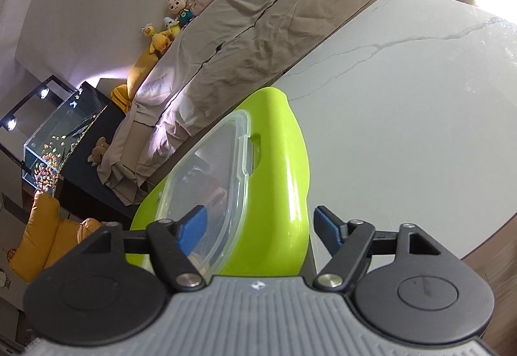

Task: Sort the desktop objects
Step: 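Lower the green lid flat onto the box rim with both tools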

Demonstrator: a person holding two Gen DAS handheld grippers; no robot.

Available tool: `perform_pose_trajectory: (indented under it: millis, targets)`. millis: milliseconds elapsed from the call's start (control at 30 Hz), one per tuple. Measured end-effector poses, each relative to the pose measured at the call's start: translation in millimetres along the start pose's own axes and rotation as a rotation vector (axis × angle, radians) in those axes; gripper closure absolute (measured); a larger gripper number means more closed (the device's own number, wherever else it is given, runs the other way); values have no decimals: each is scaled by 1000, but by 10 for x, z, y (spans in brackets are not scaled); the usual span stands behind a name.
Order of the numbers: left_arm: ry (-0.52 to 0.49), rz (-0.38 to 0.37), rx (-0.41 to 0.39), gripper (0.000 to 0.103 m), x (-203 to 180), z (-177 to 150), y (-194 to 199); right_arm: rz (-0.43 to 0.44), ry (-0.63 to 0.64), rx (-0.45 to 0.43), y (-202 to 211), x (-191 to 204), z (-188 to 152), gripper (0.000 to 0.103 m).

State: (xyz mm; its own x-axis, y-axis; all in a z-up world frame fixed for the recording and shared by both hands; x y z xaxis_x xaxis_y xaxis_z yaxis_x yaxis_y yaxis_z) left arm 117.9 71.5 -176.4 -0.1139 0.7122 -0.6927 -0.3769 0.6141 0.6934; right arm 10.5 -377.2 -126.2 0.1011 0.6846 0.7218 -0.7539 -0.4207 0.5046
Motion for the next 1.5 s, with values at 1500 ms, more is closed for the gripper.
perform_pose_trajectory:
  millis: [1500]
  targets:
    - [-92,139,-112,0,-266,609,-292,29,24,4,-883,196,405,32]
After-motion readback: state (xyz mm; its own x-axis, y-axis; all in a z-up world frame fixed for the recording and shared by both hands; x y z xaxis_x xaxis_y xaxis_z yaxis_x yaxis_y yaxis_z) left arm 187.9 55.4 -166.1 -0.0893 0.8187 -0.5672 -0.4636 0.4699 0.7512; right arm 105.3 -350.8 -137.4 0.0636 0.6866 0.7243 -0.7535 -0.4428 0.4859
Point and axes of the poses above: each gripper's, at about its wrist camera, not at the fingertips, and y roughly against the way its jaws point, x to its left, z to its top, the point moved 6 cm from there along -y, roughly the way its jaws point, and after that the axes turned 3 degrees about z, right-handed, at the moved point
